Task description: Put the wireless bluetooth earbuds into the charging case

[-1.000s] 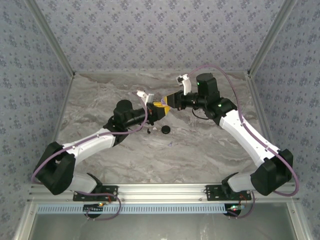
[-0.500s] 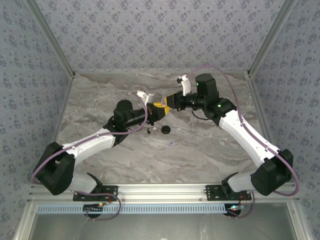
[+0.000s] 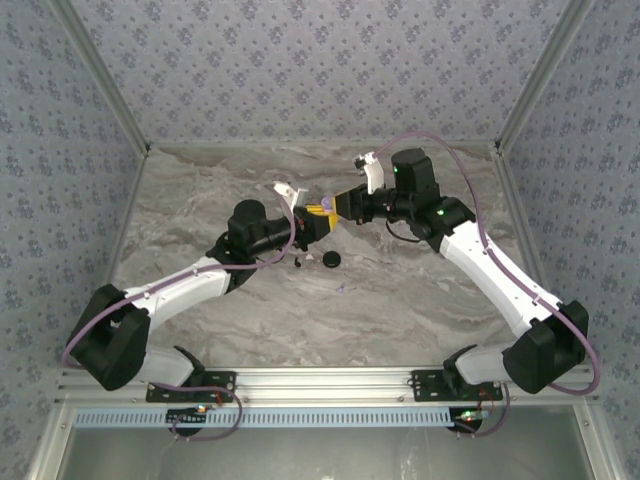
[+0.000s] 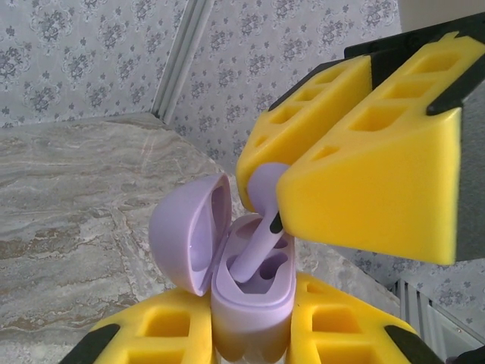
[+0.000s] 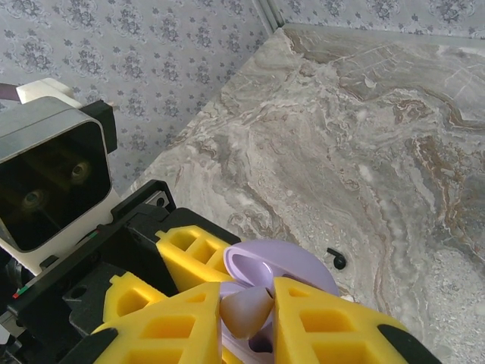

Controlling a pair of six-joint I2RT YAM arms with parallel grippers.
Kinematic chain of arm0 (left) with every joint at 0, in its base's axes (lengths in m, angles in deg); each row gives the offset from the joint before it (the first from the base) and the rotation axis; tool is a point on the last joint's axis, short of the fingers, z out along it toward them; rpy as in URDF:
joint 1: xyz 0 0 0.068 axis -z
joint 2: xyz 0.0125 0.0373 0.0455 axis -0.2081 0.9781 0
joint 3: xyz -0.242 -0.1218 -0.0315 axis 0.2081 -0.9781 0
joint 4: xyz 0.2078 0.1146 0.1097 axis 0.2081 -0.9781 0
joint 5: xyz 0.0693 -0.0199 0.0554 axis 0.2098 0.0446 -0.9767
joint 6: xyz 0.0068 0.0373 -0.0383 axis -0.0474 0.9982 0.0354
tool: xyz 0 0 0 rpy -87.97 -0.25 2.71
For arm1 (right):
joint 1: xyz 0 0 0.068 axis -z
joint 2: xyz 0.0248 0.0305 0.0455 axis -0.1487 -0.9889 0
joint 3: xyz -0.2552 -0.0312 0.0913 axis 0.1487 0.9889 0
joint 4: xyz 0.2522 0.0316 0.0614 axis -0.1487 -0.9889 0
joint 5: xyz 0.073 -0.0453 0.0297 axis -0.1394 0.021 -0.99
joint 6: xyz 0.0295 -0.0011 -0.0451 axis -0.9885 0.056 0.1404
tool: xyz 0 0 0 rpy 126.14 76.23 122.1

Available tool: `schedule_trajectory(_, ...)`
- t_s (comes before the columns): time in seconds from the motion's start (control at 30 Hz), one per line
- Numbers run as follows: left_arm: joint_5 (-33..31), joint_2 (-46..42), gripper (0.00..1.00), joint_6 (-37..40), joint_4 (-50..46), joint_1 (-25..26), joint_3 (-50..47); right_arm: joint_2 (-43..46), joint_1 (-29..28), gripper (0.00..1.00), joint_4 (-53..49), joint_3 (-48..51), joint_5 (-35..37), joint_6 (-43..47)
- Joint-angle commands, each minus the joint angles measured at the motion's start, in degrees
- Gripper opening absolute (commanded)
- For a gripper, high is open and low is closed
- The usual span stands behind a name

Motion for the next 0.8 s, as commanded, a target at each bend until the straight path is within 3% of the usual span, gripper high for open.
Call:
schedule_trajectory(0.0, 0.27, -2.46, 0.20, 1.69, 2.40, 0.31, 1.86, 1.00, -0.08, 0.23, -2.59, -0.73, 1.43, 1.39)
schedule_trajectory(0.77, -1.01, -2.10, 0.19, 14.80, -5.07, 1.59, 3.27, 3.31, -0.08, 0.21, -4.03, -1.43, -0.04, 1.37)
